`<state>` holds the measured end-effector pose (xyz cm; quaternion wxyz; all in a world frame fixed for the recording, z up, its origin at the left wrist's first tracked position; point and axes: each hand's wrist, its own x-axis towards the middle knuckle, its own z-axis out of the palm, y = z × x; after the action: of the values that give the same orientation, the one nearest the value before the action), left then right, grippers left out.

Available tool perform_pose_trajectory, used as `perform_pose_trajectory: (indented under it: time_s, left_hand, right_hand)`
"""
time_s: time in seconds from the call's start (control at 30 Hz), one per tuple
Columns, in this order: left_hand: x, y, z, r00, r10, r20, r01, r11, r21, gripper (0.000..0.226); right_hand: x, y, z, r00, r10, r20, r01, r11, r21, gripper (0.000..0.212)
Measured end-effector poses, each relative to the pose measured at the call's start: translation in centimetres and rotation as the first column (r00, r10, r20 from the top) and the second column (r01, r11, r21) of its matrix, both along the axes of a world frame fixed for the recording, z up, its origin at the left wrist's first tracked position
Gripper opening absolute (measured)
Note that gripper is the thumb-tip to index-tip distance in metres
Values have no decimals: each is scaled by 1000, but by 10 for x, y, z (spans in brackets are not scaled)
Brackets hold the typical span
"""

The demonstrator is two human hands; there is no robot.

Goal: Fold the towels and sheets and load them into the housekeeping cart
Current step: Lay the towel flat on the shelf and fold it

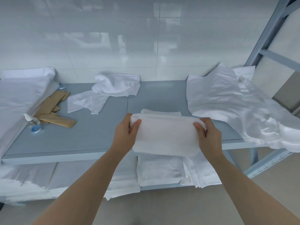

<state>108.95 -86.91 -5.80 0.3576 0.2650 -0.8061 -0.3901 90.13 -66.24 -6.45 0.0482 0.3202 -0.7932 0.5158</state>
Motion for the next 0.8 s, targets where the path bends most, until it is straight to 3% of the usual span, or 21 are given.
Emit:
perform_pose_trajectory:
  time_s: [0.17, 0.27, 0.33, 0.43, 0.5, 0.63, 0.73, 0.8]
  left_hand:
    - [-54, -58, -15, 999, 29, 44, -29, 999, -17, 15]
    - [-100, -99, -28, 996, 64, 70, -62, 998, -22, 23]
    - [-130, -123, -46, 974, 59, 218, -65, 998, 19, 32]
    - [-155, -137, -90, 844, -34, 536, -14, 996, 85, 35]
    - [-156, -136, -117, 802, -71, 593, 17, 995, 96, 31]
    - [-150, -134, -135, 857, -13, 515, 20, 1000, -9, 33]
    - [-150, -132, -132, 914, 47, 403, -58, 998, 16, 29]
    - [-151, -130, -132, 909, 63, 411, -75, 997, 14, 27]
  right_hand:
    - [-55, -56, -5, 992, -99, 76, 95, 994, 55, 38]
    - [-97, -96, -11, 981, -161, 105, 152, 985, 86, 41]
    - [-124, -118, -27, 958, -194, 213, 148, 965, 214, 27]
    - [-142, -132, -73, 888, -174, 425, -31, 901, 433, 39]
    - [-141, -131, -98, 858, -172, 485, -95, 873, 478, 28]
    - [-144, -129, -111, 927, -150, 343, -39, 873, 486, 18]
    - [-141, -130, -112, 970, -106, 219, 10, 916, 401, 16]
    - [-141, -135, -115, 980, -104, 169, 29, 917, 399, 15]
